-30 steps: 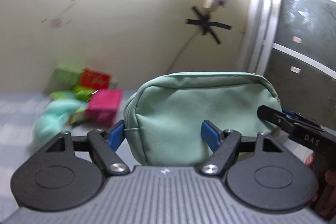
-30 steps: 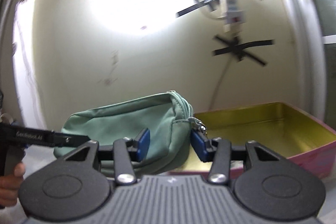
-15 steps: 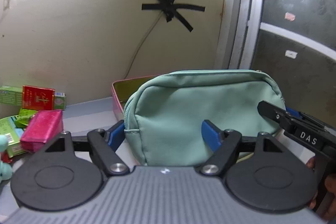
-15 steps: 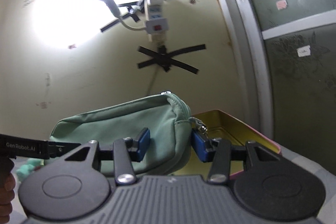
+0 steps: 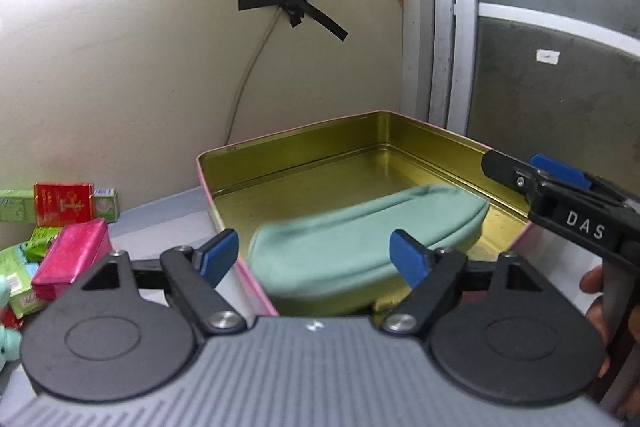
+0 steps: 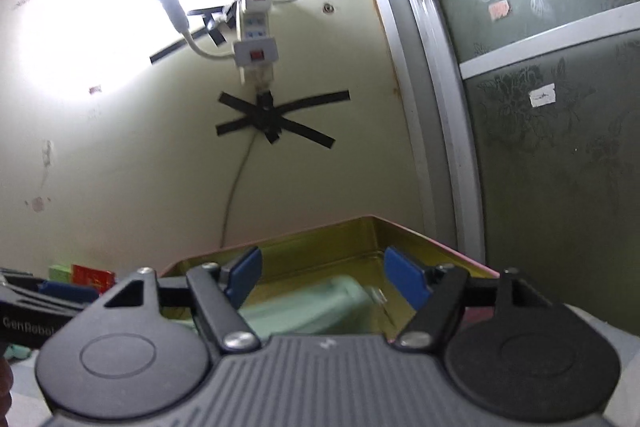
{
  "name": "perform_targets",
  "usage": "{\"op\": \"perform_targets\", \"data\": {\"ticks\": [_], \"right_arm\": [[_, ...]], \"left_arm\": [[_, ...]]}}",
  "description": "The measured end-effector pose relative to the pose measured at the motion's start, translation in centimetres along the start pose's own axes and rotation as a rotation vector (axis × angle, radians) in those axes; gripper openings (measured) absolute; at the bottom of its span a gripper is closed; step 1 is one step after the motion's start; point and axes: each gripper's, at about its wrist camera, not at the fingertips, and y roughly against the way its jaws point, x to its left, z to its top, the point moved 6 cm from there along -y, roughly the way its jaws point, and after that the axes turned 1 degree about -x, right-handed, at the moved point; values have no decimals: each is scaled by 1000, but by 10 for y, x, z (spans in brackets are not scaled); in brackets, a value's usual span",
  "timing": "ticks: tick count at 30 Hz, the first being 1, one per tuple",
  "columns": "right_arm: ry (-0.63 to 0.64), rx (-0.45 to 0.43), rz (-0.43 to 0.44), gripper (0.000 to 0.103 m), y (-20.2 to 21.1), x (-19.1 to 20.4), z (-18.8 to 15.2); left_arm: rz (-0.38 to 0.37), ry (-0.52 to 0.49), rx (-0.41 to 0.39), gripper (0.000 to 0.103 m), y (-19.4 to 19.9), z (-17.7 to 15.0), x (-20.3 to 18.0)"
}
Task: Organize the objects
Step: 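Lower the green pouch into the pink tin and open the right tool, then grasp the mint plush toy with the right tool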
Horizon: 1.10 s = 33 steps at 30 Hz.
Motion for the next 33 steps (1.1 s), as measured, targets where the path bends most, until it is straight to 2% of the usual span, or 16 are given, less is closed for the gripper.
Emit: {"op": "perform_targets", "data": {"ticks": [8, 11, 16, 21, 26, 29, 33], "right_arm": [[-53, -13, 93, 71, 32, 27, -2], [-41, -3, 157, 71, 40, 48, -3], [26, 18, 273, 72, 50, 96, -9], [107, 89, 392, 75, 52, 149, -29], [163, 197, 477, 75, 47, 193, -57], [194, 247, 515, 75, 45, 215, -69], [219, 314, 549, 75, 39, 238, -81]], "left_arm": [[41, 97, 12, 85, 53, -30, 40], [105, 121, 27, 85, 68, -51, 64], [225, 205, 97, 85, 84, -89, 115], [391, 261, 123, 85, 106, -122, 170], [519, 292, 123, 85, 127, -143, 213], [558, 328, 111, 85, 133, -151, 231], [554, 408, 69, 85, 142, -152, 244]]}}
